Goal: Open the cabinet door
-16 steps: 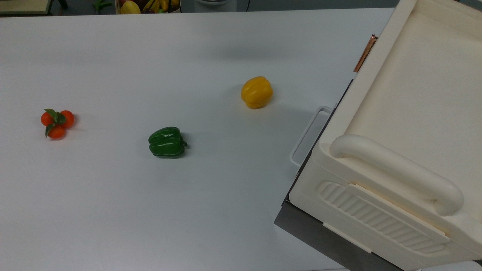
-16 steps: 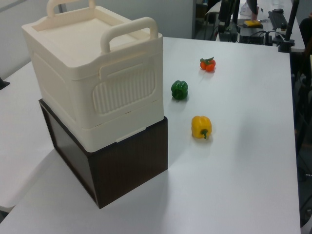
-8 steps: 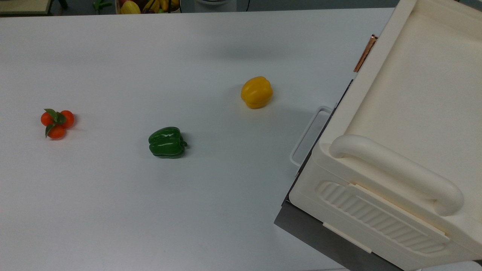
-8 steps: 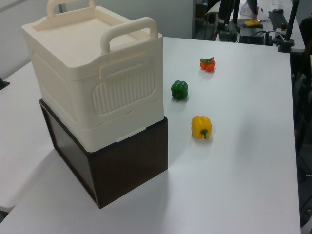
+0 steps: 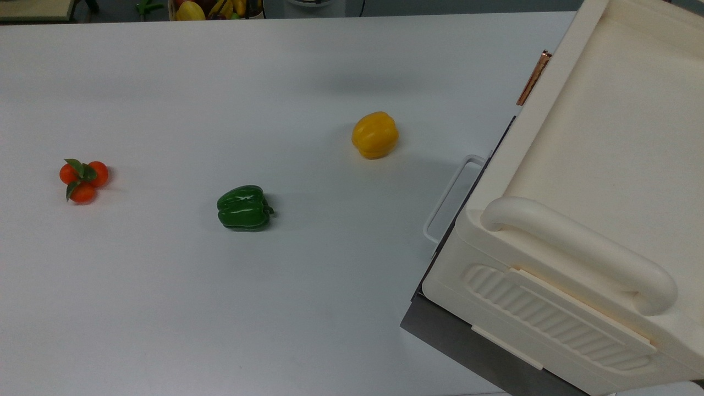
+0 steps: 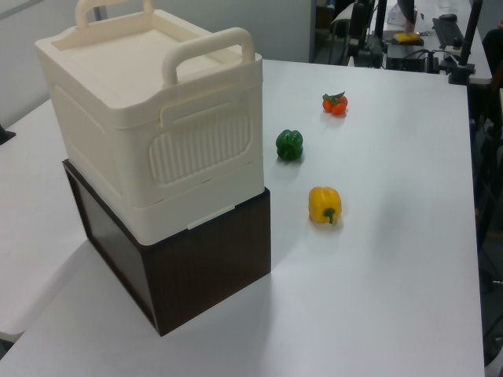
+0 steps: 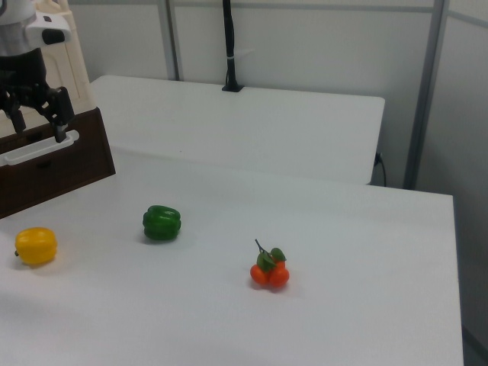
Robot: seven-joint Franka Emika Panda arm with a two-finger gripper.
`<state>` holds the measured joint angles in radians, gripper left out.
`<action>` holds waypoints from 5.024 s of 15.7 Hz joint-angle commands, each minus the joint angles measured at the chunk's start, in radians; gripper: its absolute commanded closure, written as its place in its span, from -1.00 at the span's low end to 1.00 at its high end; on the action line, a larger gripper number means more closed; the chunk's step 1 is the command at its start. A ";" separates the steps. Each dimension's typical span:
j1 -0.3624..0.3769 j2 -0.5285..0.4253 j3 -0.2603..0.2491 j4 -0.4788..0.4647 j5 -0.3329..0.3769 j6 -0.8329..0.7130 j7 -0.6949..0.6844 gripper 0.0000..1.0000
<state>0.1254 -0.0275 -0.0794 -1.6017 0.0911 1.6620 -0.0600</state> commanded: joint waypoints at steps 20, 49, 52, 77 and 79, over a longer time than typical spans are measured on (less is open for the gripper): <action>0.267 0.083 0.001 0.187 0.045 0.146 -0.336 -1.00; 0.290 0.103 -0.014 0.187 0.027 0.193 -0.325 -1.00; 0.284 0.103 -0.013 0.187 0.027 0.194 -0.325 -1.00; 0.407 0.214 0.024 0.206 0.019 0.340 -0.327 -0.56; 0.411 0.231 0.024 0.218 0.016 0.375 -0.327 -0.46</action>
<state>0.5218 0.1732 -0.0490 -1.4165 0.1191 1.9947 -0.3712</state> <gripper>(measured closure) 0.216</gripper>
